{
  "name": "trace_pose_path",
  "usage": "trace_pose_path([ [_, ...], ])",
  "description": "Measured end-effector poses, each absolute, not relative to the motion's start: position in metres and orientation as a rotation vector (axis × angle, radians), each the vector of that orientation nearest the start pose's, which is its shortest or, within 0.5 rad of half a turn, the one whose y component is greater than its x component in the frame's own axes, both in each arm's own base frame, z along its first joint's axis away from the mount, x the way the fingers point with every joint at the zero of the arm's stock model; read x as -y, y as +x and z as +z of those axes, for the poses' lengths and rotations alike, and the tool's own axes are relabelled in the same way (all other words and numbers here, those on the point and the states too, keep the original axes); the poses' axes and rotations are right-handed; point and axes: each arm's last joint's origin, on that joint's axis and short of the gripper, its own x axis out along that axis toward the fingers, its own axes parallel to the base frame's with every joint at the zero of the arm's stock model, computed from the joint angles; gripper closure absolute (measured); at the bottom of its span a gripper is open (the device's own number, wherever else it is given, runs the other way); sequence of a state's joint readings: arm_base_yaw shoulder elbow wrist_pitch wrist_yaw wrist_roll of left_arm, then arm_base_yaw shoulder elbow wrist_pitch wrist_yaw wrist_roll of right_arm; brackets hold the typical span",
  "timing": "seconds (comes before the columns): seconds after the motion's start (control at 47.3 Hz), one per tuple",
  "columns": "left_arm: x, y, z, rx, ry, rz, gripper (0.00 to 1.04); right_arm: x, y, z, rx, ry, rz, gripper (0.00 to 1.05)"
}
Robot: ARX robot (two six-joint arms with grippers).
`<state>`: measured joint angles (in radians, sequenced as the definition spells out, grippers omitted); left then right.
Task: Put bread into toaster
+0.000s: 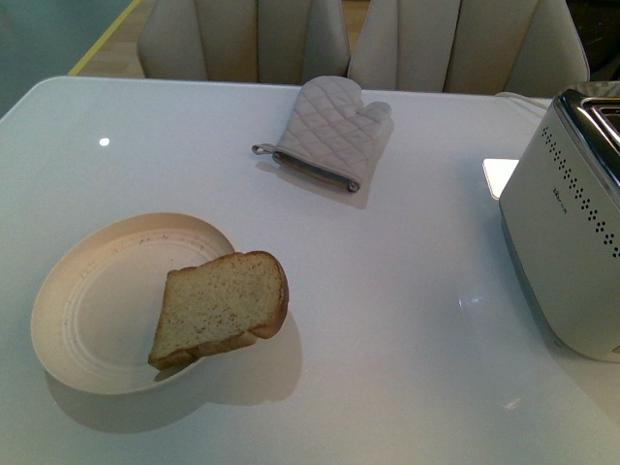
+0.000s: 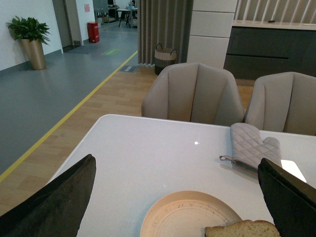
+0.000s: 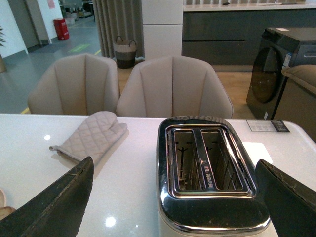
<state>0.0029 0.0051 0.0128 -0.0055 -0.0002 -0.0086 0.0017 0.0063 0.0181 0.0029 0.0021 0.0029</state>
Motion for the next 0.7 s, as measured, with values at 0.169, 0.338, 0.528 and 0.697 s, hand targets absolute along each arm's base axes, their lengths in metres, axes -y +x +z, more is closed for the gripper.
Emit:
trace_pose_path([
  [0.169,0.0,0.097,0.167,0.002,-0.009,0.003,0.07,0.0,0.097,0.169,0.015,0.003,0.0,0.09],
  [0.338,0.0,0.097,0.167,0.002,-0.009,0.003,0.07,0.0,0.097,0.169,0.015,0.003,0.0,0.09],
  [0.528,0.0,0.097,0.167,0.002,-0.009,0.003,0.07,0.0,0.097,0.169,0.015,0.003,0.0,0.09],
  [0.697,0.002,0.113,0.182,-0.456,-0.28,0.216,0.07,0.0,0.097,0.169,0.015,0.002,0.002,0.09],
])
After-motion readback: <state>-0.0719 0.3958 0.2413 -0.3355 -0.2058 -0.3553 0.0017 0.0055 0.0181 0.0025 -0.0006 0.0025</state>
